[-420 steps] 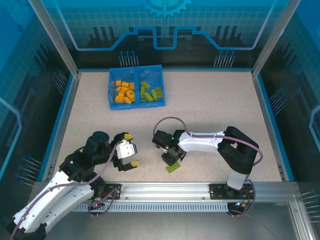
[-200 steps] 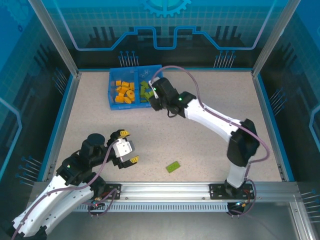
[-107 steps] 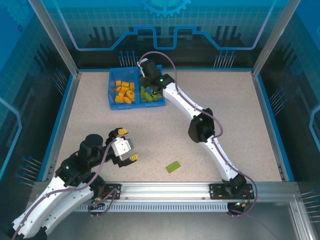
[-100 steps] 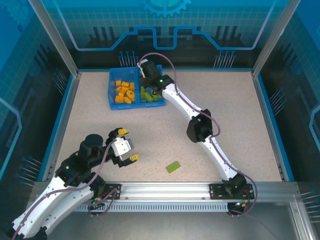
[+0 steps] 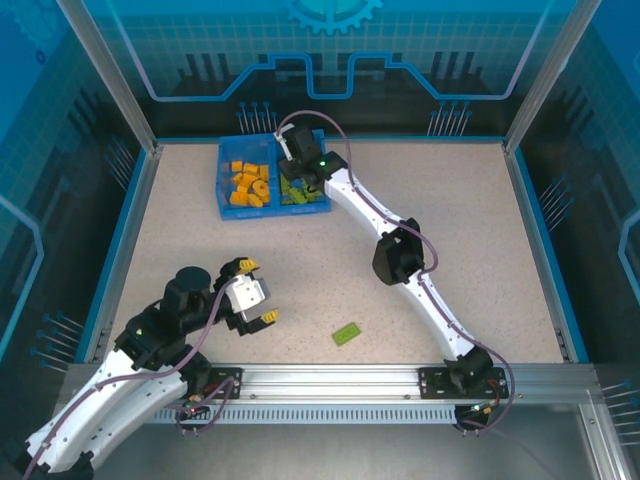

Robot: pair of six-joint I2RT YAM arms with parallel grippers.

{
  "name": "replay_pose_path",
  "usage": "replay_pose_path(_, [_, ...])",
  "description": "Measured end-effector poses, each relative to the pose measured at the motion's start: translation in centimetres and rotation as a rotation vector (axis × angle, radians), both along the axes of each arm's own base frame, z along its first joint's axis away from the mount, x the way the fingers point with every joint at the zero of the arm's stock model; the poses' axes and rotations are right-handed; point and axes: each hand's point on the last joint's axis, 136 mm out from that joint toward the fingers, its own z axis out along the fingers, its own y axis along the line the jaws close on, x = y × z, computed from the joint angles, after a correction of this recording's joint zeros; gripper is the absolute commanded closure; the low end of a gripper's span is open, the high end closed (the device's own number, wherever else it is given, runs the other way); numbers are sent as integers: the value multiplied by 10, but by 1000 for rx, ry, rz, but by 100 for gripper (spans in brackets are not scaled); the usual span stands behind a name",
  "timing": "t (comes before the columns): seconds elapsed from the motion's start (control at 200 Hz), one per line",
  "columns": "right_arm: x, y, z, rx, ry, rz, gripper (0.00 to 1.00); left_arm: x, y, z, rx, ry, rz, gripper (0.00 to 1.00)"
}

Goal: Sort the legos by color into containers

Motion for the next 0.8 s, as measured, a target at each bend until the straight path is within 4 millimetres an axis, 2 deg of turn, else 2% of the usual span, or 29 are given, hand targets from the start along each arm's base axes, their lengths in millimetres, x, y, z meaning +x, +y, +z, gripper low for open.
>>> replay_pose_path(0.115, [-14, -9, 33, 22, 14, -3, 53, 0, 0, 0, 1, 1, 0, 1])
replay_pose_path(0.205, [-38, -22, 64, 47, 41, 2, 53, 0, 0, 0, 1, 1, 0, 1])
replay_pose_path(0.35, [-105, -60, 108, 127, 89, 2, 51, -2, -1, -1, 5, 2, -12, 1])
replay_pose_path(0.455, [-159, -91, 116, 223, 149, -36, 47, -12, -3, -9, 32, 21, -73, 1])
replay_pose_path(0.525, [-192, -109, 105, 289, 225, -85, 45, -18, -5, -13, 46, 33, -111, 1])
replay_pose_path(0.565, [-211, -120, 90, 319, 287, -122, 45, -21, -5, -15, 52, 40, -128, 1])
replay_pose_path(0.72, [-285, -155, 7, 353, 621, -331, 43, -28, -9, -24, 80, 72, -183, 1])
replay_pose_path(0.8, [-320, -168, -30, 335, 792, -440, 38, -29, -10, -33, 103, 114, -197, 1])
